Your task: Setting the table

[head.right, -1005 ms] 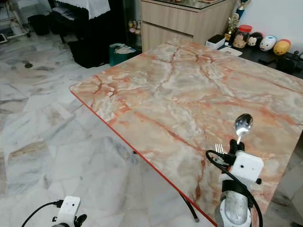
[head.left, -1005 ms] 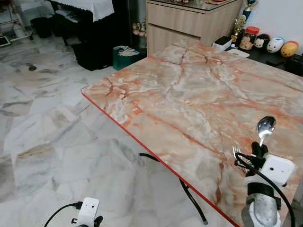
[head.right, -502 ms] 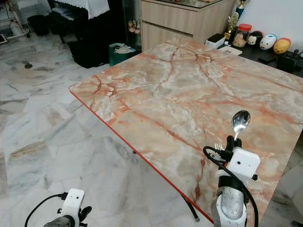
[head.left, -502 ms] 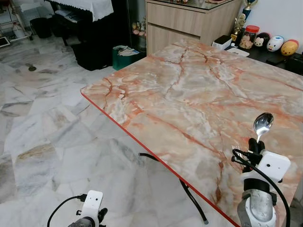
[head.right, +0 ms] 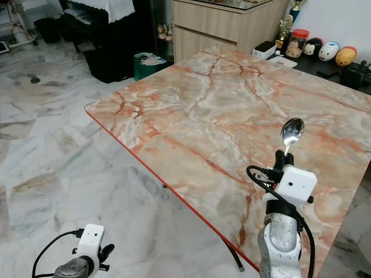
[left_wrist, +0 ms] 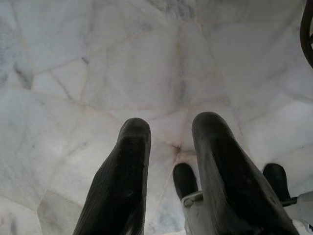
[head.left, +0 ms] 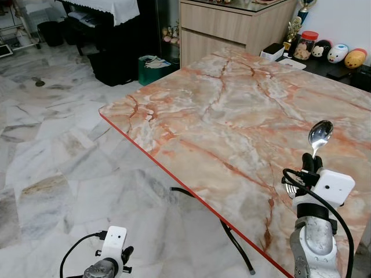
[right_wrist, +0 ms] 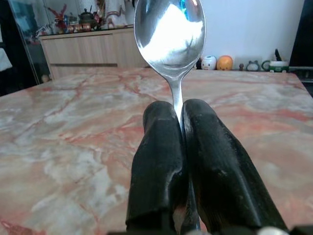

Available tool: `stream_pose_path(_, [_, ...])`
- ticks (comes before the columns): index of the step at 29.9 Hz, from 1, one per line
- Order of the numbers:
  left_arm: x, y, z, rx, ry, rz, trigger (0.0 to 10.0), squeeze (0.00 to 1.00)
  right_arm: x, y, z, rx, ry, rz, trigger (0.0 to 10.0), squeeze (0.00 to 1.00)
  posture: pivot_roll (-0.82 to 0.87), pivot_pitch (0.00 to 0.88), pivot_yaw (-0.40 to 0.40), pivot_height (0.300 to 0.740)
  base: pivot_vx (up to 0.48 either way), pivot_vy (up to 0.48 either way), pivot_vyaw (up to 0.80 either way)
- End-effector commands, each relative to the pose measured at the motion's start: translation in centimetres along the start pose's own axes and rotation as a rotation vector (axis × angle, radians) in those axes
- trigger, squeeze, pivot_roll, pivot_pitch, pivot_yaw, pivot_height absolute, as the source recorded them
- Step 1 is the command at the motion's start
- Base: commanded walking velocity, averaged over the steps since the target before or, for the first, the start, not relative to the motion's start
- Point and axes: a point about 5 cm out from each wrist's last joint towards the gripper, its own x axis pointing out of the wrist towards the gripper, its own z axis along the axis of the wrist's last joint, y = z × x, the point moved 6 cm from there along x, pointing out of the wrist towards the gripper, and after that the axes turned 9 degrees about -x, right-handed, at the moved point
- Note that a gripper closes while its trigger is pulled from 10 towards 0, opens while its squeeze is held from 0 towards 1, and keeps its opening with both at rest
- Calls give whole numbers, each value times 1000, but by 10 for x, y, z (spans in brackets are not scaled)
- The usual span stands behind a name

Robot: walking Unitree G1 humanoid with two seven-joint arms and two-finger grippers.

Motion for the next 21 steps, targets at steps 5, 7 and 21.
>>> stream_pose_path(5, [0,6,0,-11,7,18,10000,0,8,4,3,0,-6,11,10000,0,11,0,5,740,0,0,0])
stream_pose_path(7, [0,6,1,-20,3,24,10000,0,11,3,3,0,-6,9,10000,0,15,0,1,740,0,0,0])
stream_pose_path(21, [-1,6,-3,-39,11,30,10000,0,14,6,4,3,-7,17,10000,0,14,0,-4,740,-194,0,0])
